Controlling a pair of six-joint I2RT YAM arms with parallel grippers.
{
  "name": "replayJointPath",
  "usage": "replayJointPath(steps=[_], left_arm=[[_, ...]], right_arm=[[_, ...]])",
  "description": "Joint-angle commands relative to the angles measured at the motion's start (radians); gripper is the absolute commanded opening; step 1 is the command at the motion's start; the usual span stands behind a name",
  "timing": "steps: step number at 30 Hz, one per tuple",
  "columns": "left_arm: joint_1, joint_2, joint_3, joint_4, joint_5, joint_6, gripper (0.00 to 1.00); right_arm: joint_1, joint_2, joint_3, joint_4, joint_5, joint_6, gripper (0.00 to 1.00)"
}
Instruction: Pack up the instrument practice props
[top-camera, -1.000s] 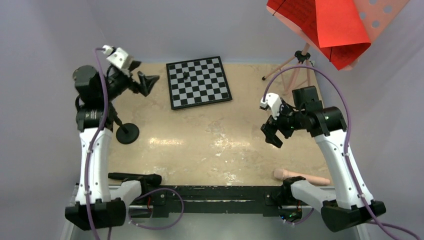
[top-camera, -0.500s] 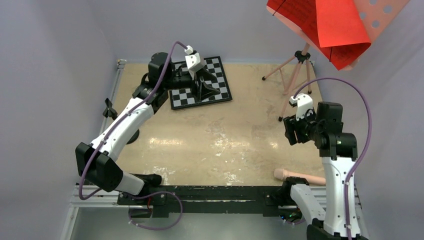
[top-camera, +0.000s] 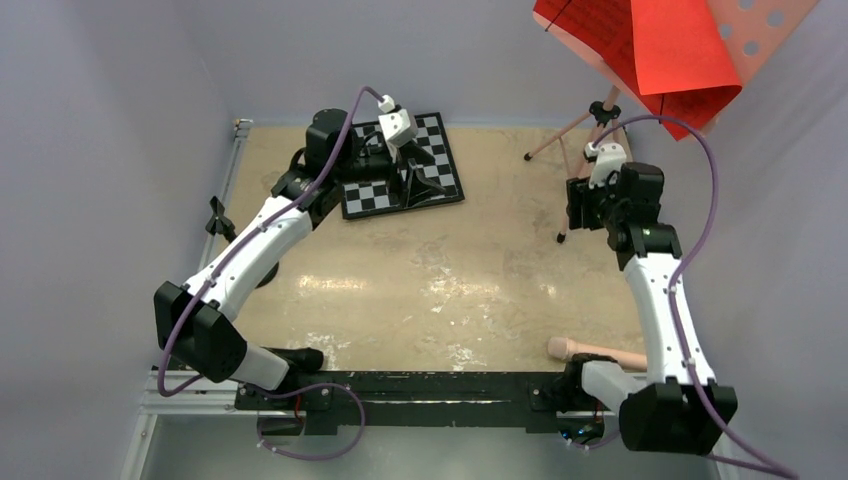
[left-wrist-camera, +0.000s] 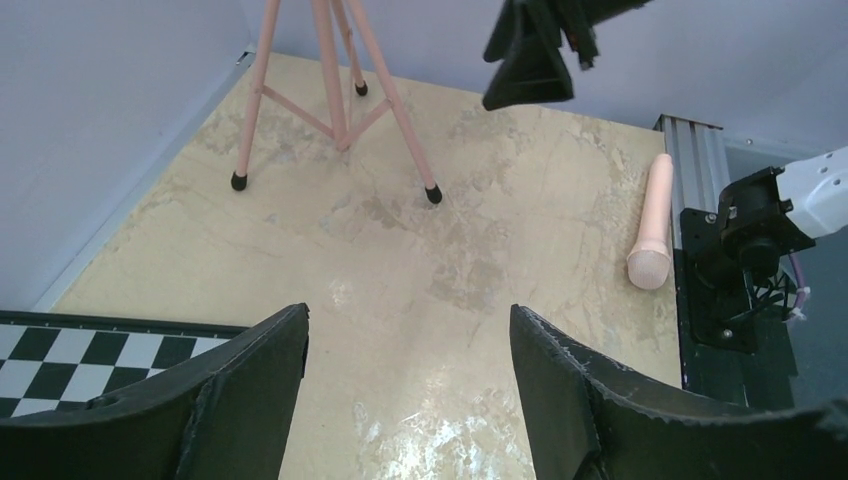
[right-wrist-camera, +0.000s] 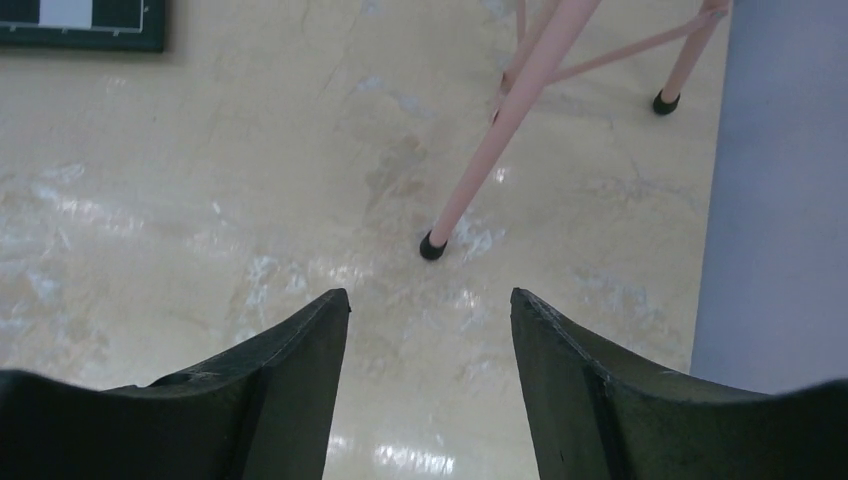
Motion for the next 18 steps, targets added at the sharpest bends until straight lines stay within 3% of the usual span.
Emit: replayJointPath(steps=[1, 9, 18], left_arm=[[-0.005, -0.027, 0.053, -0.129, 0.016, 0.096, 0.78], [-0.005, -0.037, 0.079, -0.257, -0.022, 0.158, 0.8], [-0.01, -0.026, 0.101, -0.274, -0.027, 0.158, 0.81]], right_arm=[[-0.002, 0.102, 0.024, 0.281, 0.029, 0.036, 0.64], [-0.002, 0.289, 0.071, 0.425, 0.119, 0.056, 0.65], [-0.002, 0.417, 0.115, 0.492, 0.119, 0.059, 0.56]])
